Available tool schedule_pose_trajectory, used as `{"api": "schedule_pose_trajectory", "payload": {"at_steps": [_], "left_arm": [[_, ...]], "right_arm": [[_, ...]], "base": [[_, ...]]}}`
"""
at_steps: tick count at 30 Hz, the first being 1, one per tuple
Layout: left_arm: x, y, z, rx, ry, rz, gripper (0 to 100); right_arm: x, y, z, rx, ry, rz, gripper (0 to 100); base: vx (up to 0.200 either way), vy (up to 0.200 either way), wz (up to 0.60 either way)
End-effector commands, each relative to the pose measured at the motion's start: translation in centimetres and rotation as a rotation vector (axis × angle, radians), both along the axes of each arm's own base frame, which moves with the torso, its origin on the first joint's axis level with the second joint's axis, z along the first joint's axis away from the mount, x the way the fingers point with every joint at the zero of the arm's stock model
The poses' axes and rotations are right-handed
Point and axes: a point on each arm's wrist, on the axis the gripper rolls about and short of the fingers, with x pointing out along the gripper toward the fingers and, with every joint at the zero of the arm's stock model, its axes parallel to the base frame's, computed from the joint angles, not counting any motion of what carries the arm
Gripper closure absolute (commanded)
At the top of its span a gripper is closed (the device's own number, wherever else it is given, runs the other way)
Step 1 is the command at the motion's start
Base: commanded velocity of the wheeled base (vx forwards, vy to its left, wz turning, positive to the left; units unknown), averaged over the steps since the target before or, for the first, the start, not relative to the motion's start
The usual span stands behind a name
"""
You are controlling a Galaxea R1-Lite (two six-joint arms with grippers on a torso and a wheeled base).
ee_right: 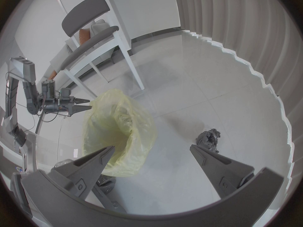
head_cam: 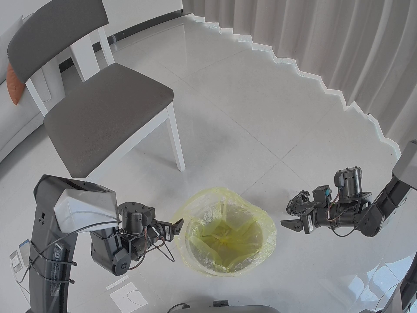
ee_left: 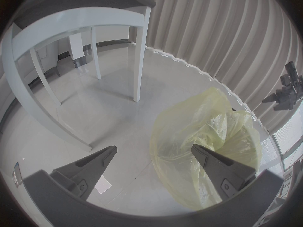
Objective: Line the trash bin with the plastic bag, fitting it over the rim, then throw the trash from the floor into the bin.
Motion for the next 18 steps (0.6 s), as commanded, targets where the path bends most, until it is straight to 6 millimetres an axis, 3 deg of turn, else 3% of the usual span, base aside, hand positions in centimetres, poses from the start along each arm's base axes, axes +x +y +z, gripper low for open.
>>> {"api": "schedule_pose_trajectory", "payload": {"at_steps": [1,8,11,18], "left_arm": [[0.4,-0.2,-0.2,-0.001,-0.004,0.000,0],[0.4,-0.2,-0.2,-0.002,-0.006,0.004,0],[0.5,-0.1,-0.3,-0.001,-0.003,0.007,0],[0.4,0.0,-0.3,-0.003,-0.001,0.003,0]], "right_arm": [[-0.4,0.7,-1.6,-0.008,0.034,0.025,0],[0.3,1.2,-4.2,-0.024,0.072,0.040,0],[1.2,1.3,-5.7,-0.030,0.092,0.037,0],[3.4,1.1,-7.0,-0.028,0.091,0.014,0]], "base": [[0.000,0.000,0.00],[0.000,0.000,0.00],[0.000,0.000,0.00],[0.000,0.000,0.00]]}}
